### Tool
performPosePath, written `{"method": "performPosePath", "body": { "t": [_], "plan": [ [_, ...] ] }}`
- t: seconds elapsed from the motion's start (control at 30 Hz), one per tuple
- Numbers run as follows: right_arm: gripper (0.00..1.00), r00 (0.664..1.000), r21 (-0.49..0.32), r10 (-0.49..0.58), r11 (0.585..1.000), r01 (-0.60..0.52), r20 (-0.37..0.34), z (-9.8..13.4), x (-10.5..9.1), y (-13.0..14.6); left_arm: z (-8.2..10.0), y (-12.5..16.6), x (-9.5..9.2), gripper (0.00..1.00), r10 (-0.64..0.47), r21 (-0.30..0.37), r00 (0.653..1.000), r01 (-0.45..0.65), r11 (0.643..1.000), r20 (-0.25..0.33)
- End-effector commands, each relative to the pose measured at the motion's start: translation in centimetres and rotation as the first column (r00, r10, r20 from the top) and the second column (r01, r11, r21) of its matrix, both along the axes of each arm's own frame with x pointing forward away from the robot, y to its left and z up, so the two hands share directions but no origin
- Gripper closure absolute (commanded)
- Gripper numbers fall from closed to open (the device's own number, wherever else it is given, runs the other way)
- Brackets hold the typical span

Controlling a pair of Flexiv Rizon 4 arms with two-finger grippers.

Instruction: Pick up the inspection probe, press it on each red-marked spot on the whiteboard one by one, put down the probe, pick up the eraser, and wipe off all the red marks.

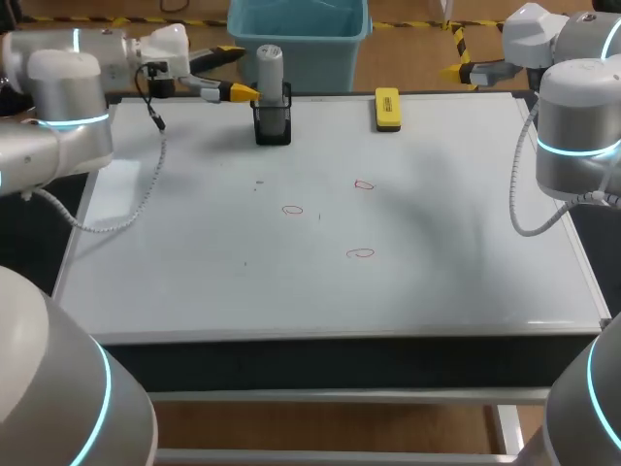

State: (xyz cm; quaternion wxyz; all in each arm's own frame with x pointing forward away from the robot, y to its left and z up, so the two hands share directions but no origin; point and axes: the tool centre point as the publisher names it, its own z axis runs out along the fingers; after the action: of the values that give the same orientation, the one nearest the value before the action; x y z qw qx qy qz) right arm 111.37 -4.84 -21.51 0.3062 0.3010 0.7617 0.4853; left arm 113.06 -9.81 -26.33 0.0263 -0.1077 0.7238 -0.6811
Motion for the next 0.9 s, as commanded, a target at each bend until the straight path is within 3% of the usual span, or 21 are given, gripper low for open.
{"method": "performPosePath", "body": {
  "t": [0.03,0.53,0.9],
  "plan": [
    [0.0,1.0,0.001,0.001,1.0,-0.001,0.0,0.0,0.0,0.0,-1.1,-1.3,1.3,0.0,-0.091,-0.038,0.996,0.091,0.995,-0.001],
    [0.0,1.0,0.001,0.001,1.0,-0.001,0.0,0.0,0.0,0.0,-2.1,-4.6,1.9,0.0,-0.109,-0.071,0.994,0.109,0.992,0.003],
    [0.0,1.0,0.001,0.001,1.0,-0.001,0.0,0.0,0.0,0.0,-2.3,-4.9,2.0,0.0,-0.058,-0.074,0.998,0.058,0.996,0.006]
  ]
}}
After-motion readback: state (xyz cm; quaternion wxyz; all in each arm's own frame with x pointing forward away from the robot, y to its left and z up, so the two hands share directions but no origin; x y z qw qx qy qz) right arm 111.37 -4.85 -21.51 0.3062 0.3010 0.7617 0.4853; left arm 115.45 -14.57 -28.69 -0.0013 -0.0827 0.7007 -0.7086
